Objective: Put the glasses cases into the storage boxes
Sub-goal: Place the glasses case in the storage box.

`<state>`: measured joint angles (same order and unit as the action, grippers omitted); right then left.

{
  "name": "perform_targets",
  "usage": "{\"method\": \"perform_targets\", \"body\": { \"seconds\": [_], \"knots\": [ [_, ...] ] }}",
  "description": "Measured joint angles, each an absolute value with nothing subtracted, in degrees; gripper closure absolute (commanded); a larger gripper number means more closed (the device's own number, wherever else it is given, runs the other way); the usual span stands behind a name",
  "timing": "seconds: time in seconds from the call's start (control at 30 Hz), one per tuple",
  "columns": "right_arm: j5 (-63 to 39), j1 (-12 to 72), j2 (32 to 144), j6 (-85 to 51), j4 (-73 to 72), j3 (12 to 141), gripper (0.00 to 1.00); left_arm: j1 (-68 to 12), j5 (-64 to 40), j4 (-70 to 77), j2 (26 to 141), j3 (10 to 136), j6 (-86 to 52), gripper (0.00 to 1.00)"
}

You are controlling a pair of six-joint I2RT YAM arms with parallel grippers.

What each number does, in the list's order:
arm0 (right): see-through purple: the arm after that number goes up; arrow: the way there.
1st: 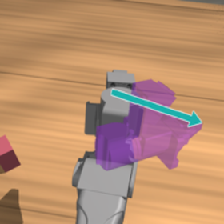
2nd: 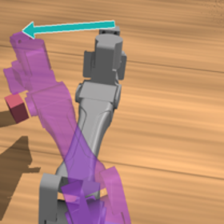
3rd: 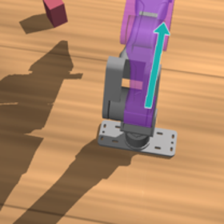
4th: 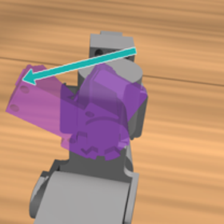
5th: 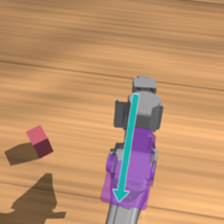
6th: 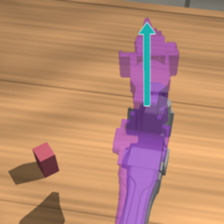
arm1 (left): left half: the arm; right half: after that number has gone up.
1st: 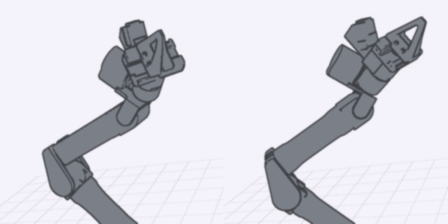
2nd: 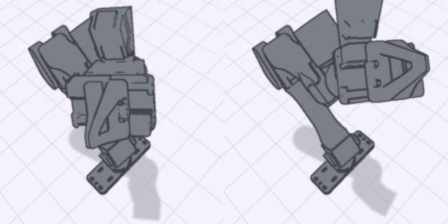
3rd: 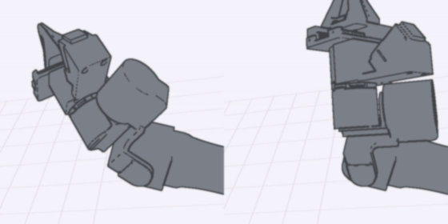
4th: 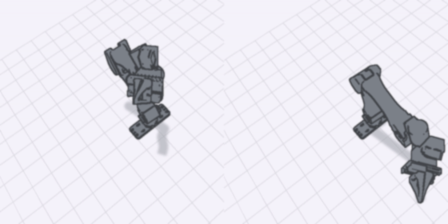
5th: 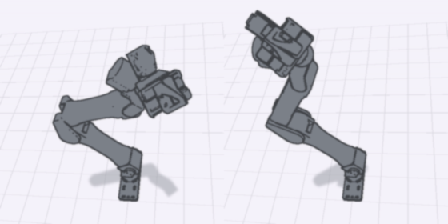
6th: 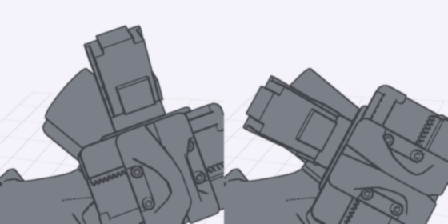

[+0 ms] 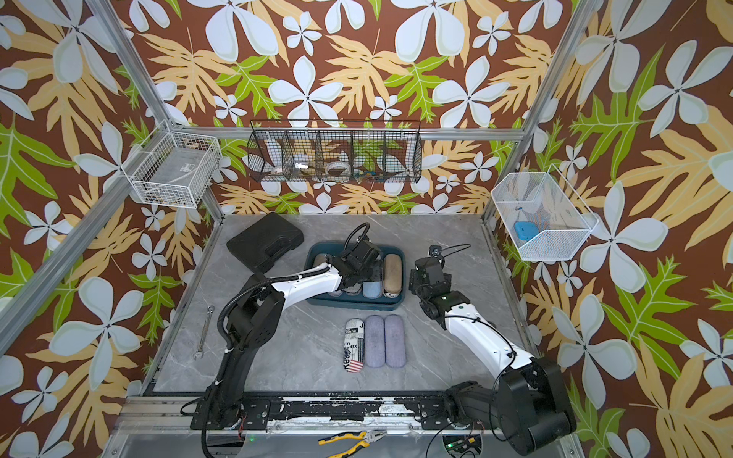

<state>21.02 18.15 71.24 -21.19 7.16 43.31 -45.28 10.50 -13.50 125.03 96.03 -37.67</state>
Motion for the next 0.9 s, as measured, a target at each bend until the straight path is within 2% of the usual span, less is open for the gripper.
{"method": "perform_targets", "body": {
  "seconds": [0.6,0.9],
  "knots": [
    [21.0,18.2,71.1,-21.2,7.2,43.3,0.24,-45.1,11.6,-15.6,125.2,98.2,-38.3,0.23],
    [20.9,18.2,71.0,-21.3,7.2,43.2,0.24,-45.1,11.4,-13.8,115.5,91.3,-38.7,0.22]
  ]
}}
